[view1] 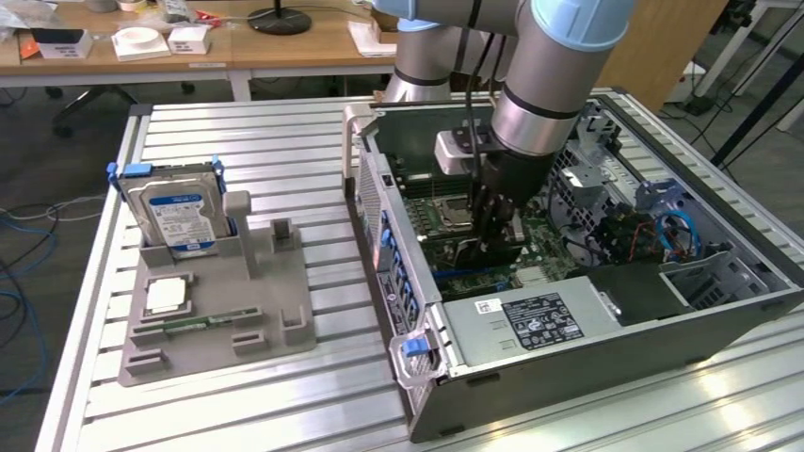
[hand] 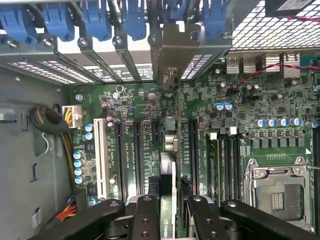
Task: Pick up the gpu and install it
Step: 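Insert the gpu into the slot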
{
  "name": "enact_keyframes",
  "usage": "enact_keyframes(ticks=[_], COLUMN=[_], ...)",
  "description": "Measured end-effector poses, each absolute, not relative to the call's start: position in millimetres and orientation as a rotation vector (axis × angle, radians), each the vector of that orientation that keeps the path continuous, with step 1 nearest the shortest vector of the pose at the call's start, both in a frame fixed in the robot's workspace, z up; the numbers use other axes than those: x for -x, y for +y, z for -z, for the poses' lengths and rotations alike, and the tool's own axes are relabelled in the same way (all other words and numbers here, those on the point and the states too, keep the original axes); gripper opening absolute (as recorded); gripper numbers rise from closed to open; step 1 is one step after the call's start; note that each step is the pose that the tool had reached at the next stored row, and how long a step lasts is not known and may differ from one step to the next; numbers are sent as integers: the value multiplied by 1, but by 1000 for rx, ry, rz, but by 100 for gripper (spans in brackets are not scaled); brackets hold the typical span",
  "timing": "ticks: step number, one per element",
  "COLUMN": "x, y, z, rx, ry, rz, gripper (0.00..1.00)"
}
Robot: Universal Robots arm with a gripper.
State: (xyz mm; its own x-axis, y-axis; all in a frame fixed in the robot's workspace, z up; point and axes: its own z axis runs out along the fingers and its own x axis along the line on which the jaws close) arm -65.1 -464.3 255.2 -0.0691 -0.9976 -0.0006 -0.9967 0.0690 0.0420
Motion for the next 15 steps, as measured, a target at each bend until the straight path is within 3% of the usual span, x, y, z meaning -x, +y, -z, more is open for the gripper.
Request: enact_keyframes(ticks=[15], x=[67], y=[-462], z=[-249], rx=[-2124], ry=[-2276], rz=[48], gripper=[26])
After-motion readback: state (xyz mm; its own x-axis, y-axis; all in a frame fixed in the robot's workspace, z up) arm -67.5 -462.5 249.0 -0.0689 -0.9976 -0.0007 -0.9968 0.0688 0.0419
